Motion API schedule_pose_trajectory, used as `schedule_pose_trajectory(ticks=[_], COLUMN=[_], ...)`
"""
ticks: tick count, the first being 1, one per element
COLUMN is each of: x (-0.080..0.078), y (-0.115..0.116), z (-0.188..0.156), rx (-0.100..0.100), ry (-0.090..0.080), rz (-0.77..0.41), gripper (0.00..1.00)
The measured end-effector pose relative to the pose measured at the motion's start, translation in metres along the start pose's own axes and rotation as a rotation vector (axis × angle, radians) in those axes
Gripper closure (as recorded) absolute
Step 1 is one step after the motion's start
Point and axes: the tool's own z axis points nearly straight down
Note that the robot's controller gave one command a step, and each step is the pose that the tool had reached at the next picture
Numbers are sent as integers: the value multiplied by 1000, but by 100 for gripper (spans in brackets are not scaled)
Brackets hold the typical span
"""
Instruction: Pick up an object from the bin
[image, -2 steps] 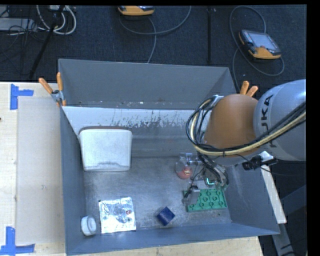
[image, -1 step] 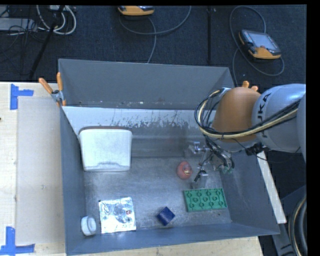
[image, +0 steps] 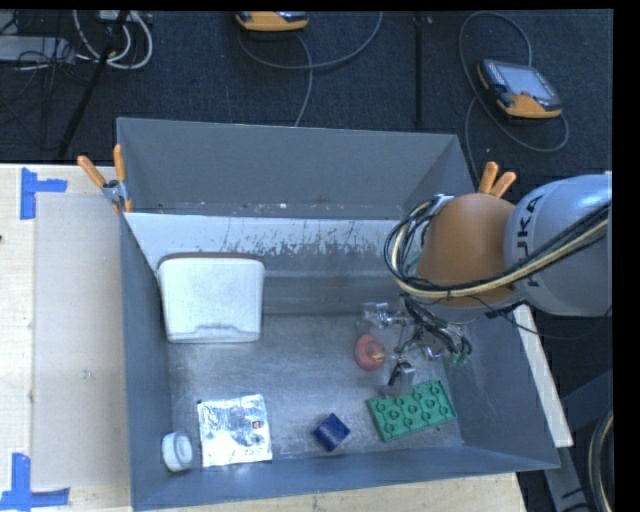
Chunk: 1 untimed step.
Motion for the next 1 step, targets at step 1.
schedule_pose_trajectory(ticks=[1], x=[0], y=[0], z=[0], rx=[0], ry=[-1], rz=[2], gripper=[100])
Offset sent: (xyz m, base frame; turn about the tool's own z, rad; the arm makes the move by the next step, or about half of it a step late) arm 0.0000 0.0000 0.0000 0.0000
